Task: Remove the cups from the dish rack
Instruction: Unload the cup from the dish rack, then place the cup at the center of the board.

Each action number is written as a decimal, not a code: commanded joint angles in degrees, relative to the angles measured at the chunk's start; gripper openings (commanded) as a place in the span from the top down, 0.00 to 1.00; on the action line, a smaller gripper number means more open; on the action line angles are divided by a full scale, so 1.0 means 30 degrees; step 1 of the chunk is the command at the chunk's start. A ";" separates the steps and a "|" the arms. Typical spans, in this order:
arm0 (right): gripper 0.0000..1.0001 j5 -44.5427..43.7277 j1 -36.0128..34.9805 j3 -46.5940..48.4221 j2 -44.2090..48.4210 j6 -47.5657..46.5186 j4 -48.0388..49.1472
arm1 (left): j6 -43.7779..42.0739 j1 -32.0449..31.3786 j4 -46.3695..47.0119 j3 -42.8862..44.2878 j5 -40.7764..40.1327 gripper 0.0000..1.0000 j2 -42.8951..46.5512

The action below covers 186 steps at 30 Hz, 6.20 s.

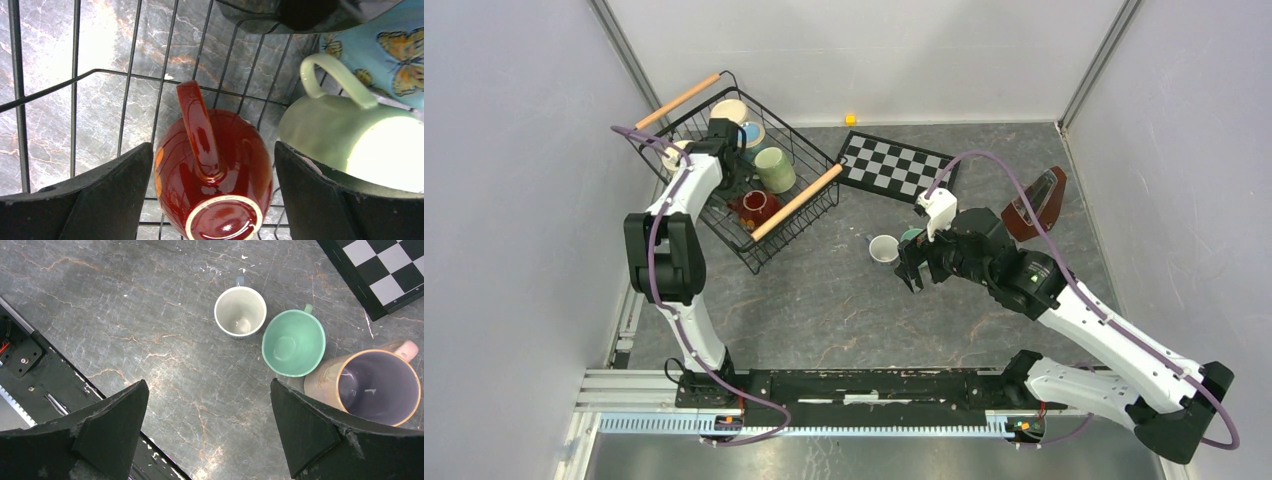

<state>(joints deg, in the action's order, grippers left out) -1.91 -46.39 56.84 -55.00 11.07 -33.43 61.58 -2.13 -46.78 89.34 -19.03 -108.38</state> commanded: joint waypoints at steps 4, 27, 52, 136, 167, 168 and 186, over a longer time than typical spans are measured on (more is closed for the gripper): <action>0.02 0.0298 -0.0083 -0.0085 -0.0239 -0.0382 0.0533 | 0.2677 0.0124 -0.0601 0.1272 -0.0869 0.04 -0.0359; 0.02 0.0362 -0.0092 -0.0223 -0.0331 -0.0808 0.0028 | 0.4152 0.0381 -0.2476 0.3441 -0.2223 0.27 -0.2849; 0.02 0.0445 -0.0098 -0.0841 0.0124 -0.0731 0.0529 | 0.2771 0.0301 -0.1703 0.2865 -0.1602 0.98 -0.2261; 0.02 2.0694 0.7254 0.5274 -1.0818 0.8790 2.3254 | -0.9874 -0.6118 0.4834 0.2113 1.0183 0.98 1.2279; 0.08 2.2670 0.7029 0.4547 -1.3629 1.9237 3.5144 | -0.9457 -0.7638 0.8002 0.2604 1.3775 0.98 1.1002; 0.10 2.2696 0.7034 0.4433 -1.3580 1.9479 3.5441 | -0.9389 -0.7698 0.8235 0.2536 1.3862 0.98 1.0967; 0.67 2.2635 0.7069 0.3997 -1.3336 2.3889 4.0718 | -0.8726 -0.7852 1.0856 0.1774 1.5472 0.98 1.0429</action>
<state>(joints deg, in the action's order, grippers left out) 65.49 -24.84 68.34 -96.12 80.71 82.04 31.86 -25.65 -23.90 94.30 25.80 -77.43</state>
